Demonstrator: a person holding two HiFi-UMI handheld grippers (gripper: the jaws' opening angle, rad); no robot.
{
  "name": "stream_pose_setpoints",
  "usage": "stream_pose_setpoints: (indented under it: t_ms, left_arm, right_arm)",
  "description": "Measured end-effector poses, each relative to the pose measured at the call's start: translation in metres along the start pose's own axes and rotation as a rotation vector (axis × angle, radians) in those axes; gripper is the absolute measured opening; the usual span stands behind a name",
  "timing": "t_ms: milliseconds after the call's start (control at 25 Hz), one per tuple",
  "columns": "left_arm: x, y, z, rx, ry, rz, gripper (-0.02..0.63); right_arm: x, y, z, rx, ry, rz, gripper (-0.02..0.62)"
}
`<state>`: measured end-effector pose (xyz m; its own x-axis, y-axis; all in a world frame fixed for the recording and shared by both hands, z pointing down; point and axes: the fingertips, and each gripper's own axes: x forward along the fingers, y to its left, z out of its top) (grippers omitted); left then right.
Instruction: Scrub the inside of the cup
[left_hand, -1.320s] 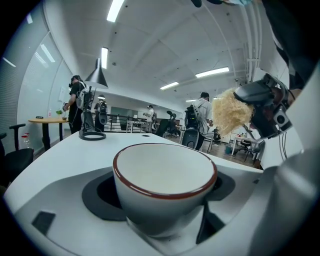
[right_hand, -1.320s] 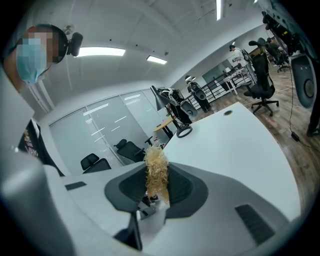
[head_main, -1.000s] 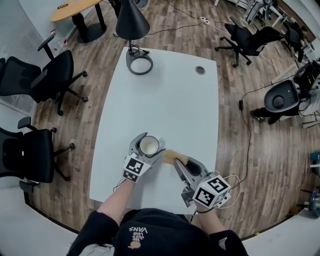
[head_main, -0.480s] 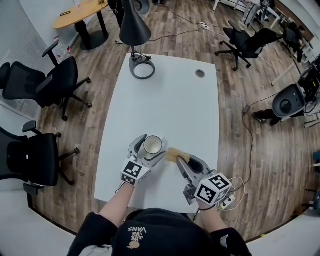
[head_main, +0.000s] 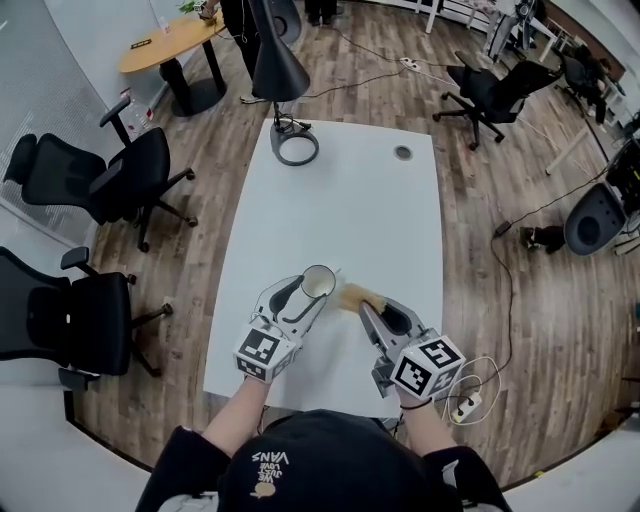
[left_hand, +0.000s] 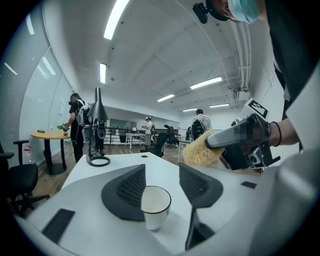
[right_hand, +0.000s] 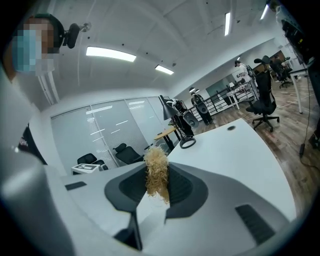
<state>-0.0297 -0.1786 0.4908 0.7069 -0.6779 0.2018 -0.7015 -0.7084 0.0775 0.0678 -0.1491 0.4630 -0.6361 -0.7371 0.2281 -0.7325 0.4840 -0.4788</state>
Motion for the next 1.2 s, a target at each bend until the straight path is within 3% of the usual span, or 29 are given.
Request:
stream_pose_setpoints:
  t_ms: [80, 480, 1200]
  left_arm:
    - [-0.009, -0.005, 0.009, 0.024, -0.016, 0.002, 0.173]
    - [-0.050, -0.027, 0.027, -0.002, -0.013, 0.028, 0.035]
    - [-0.100, -0.047, 0.042, -0.008, -0.026, 0.000, 0.011]
  right_arm:
    - [-0.003, 0.006, 0.000, -0.007, -0.007, 0.003, 0.092]
    - [-0.011, 0.035, -0.008, -0.081, -0.017, 0.002, 0.092]
    - [-0.028, 0.072, -0.020, -0.259, -0.021, -0.050, 0.092]
